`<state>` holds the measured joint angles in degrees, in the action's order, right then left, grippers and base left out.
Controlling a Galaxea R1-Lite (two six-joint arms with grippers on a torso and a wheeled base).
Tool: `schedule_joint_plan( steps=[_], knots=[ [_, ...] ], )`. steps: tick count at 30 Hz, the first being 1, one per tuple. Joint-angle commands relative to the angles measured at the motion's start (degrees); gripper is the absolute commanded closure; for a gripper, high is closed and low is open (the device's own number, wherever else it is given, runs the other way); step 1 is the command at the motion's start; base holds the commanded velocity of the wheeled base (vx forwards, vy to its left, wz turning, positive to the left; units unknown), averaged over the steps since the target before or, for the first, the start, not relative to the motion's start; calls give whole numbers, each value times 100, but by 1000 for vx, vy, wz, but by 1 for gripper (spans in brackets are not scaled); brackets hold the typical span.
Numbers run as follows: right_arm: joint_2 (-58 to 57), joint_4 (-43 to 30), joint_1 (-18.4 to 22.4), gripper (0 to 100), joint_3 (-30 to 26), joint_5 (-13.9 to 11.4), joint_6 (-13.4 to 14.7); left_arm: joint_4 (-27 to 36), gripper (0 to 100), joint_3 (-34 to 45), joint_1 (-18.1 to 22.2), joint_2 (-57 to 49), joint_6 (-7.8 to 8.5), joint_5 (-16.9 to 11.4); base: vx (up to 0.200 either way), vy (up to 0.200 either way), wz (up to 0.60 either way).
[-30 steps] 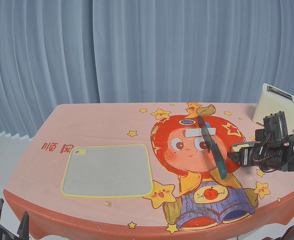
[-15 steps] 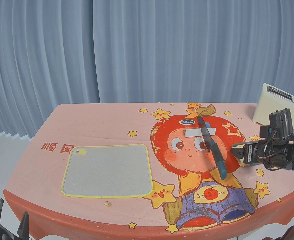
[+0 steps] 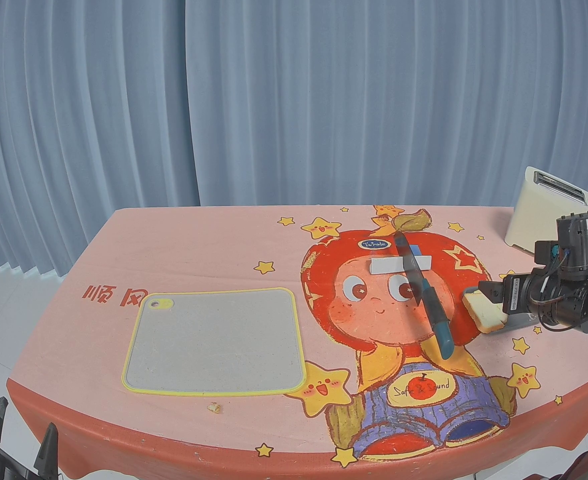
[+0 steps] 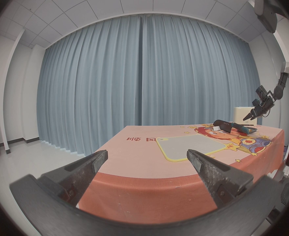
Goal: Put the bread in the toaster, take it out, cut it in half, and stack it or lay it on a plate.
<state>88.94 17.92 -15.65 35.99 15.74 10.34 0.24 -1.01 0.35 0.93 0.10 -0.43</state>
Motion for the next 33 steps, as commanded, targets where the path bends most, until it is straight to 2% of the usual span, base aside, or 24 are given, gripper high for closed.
schedule_joint_plan(
  steps=[1,9,20,22,24,28,31,32,33],
  knots=[
    [-9,27,71,0,-48,-1,-5,2,0,101,0,-93,-1,-1,0,0,0],
    [-70,36,177,0,-65,-1,-32,2,0,101,0,-93,8,-1,0,0,0],
    [-1019,89,194,0,-312,-9,3,2,0,101,0,-93,-1,-1,0,0,0],
    [-1177,203,300,0,-417,-27,-23,2,0,101,0,-93,-1,-1,0,0,0],
    [-1327,335,502,0,-558,-36,-76,2,0,101,0,-93,8,-1,0,0,0],
    [-1793,766,660,0,-988,-97,-401,2,0,101,0,-93,8,-1,0,0,0],
    [-2100,933,651,0,-1401,-194,-401,2,0,101,0,-93,-1,-1,0,0,0],
    [-2346,1012,809,0,-1727,-238,-471,2,0,101,0,-93,8,-1,0,0,0],
    [-2408,1020,889,0,-1779,-247,-480,2,0,101,0,-93,-1,-1,0,0,0]
  ],
)
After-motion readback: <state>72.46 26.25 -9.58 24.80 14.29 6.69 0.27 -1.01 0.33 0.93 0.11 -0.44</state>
